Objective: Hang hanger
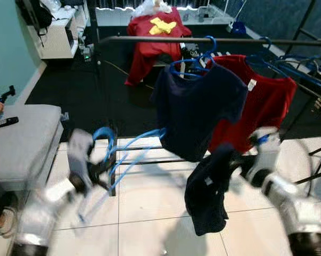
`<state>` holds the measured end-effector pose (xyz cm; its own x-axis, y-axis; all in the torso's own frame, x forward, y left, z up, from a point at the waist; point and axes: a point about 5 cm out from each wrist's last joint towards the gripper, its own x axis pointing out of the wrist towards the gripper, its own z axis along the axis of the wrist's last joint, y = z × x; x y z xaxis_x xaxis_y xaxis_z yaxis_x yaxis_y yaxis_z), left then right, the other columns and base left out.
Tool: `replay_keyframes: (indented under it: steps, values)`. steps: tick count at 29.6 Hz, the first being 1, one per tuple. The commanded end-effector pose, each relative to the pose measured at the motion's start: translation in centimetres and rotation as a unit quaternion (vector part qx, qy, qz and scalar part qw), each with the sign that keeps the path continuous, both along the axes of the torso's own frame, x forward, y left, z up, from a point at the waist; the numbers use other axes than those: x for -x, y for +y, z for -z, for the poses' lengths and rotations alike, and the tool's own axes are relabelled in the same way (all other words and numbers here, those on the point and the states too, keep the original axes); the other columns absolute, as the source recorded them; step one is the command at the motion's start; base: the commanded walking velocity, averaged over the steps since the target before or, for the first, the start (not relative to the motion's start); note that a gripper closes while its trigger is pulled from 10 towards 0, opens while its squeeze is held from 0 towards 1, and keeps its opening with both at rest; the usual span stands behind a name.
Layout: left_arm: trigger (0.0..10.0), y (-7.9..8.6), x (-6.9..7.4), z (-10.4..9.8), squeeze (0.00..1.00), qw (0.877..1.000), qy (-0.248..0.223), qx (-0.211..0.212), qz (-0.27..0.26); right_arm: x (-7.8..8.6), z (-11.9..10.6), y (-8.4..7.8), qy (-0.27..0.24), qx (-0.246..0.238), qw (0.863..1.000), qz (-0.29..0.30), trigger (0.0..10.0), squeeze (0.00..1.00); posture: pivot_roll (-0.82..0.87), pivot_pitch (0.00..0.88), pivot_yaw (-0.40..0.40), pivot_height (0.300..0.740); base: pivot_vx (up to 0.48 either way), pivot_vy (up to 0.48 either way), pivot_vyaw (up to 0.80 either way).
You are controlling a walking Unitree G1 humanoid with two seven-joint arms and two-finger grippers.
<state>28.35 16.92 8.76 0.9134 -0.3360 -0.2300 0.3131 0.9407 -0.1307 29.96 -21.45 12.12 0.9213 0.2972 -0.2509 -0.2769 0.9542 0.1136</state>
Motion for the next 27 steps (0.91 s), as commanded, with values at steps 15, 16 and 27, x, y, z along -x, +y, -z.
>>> replay_keyframes:
  steps: [15, 16, 27]
  values:
    - [10.0, 0.5, 0.8, 0.2, 0.00, 0.990, -0.005, -0.054, -0.134, 2.4, -0.3, 2.4, -0.055, -0.026, 0.997, -0.049, 10.0, 0.00, 0.08, 0.000, -0.053, 0.740, -0.072, 0.000, 0.80]
    - [10.0, 0.6, 0.4, 0.1, 0.00, 0.989, -0.010, -0.058, -0.138, 2.2, -0.3, 2.0, -0.057, -0.020, 0.997, -0.042, 10.0, 0.00, 0.08, 0.000, -0.053, 0.740, 0.000, 0.000, 0.80]
    - [10.0, 3.5, -1.1, 2.0, 0.00, 0.978, 0.017, -0.055, -0.199, 0.7, 0.0, -1.0, -0.061, 0.000, 0.998, 0.014, 10.0, 0.00, 0.10, 0.000, -0.043, 0.740, 0.000, 0.000, 0.80]
